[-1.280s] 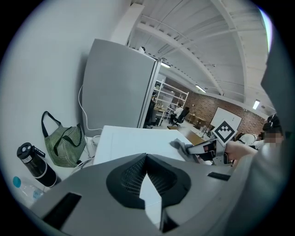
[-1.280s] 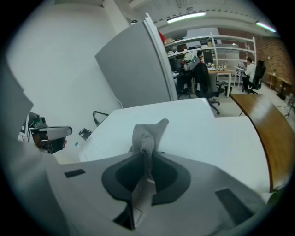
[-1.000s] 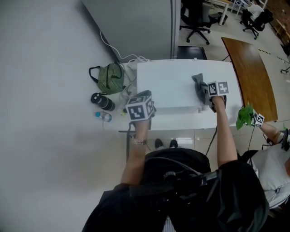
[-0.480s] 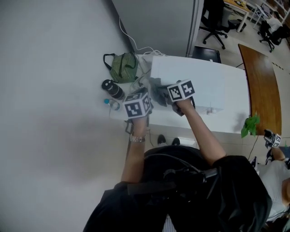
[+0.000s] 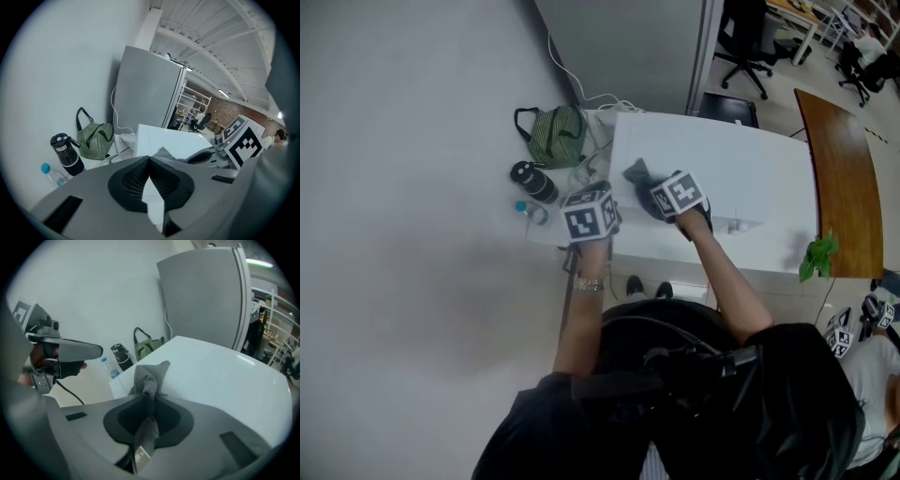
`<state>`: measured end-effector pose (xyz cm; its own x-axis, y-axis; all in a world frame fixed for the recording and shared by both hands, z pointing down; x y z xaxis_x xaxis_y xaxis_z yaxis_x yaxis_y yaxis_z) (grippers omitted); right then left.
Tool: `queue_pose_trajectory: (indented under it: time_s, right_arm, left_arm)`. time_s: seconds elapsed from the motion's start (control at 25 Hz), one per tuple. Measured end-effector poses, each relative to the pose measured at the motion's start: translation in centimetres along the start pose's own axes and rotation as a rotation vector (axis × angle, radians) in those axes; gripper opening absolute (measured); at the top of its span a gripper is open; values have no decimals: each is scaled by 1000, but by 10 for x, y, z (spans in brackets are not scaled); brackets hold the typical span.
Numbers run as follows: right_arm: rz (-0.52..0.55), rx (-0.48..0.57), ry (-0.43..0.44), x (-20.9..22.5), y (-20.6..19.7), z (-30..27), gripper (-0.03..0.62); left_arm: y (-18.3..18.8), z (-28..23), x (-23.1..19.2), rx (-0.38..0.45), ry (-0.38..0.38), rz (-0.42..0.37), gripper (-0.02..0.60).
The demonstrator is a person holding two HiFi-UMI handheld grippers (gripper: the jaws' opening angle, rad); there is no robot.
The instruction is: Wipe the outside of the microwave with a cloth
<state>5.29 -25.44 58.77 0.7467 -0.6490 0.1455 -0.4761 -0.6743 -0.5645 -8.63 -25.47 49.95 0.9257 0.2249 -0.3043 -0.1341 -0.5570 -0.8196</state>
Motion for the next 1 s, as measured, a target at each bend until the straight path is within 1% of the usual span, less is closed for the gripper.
queue_pose_trajectory:
  time_s: [0.08, 0.16, 0.36, 0.48, 0.64, 0.76, 0.88, 0.92, 1.0]
  right_arm:
    - [-49, 12, -28, 23, -20, 16, 40]
    - [-101, 28, -73, 49, -42, 35, 40]
    - [-278, 84, -179, 113, -107, 92, 40]
    - [-366, 130, -213, 137, -137, 120, 40]
    - [-433, 153, -255, 155, -169, 146, 38]
    - [-425, 118, -296, 162, -177, 151, 39]
    - [-357, 48, -351, 159, -173, 148, 40]
    - [-331, 48, -355, 155, -166, 146, 40]
    - [-272, 107, -328, 139, -143, 135, 40]
  left_arm:
    - [1, -7, 13, -2, -29, -13, -6]
    - [2, -16, 29, -9, -61, -28, -7]
    - [-9, -37, 69, -50, -146, -70, -7]
    - [-11, -42, 85, -67, -176, -95, -7]
    - [-11, -40, 97, -76, -187, -113, -7]
    - [-13, -36, 97, -70, -171, -106, -7]
    - [-25, -28, 91, -80, -133, -89, -7]
    - [-31, -25, 86, -89, -115, -80, -7]
    - [-45, -18, 73, -111, -75, -64, -7]
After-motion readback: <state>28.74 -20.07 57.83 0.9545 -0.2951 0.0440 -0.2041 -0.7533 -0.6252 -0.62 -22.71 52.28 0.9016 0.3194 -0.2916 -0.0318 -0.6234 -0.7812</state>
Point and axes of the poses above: the fingertips, and each gripper's own axes: z backward along the fingers, x to its right, y out of its top, the point moved 4 cm from there along z, backward along the fingers, and after that the axes turned 5 degrees about z, right-handed, at the moved point
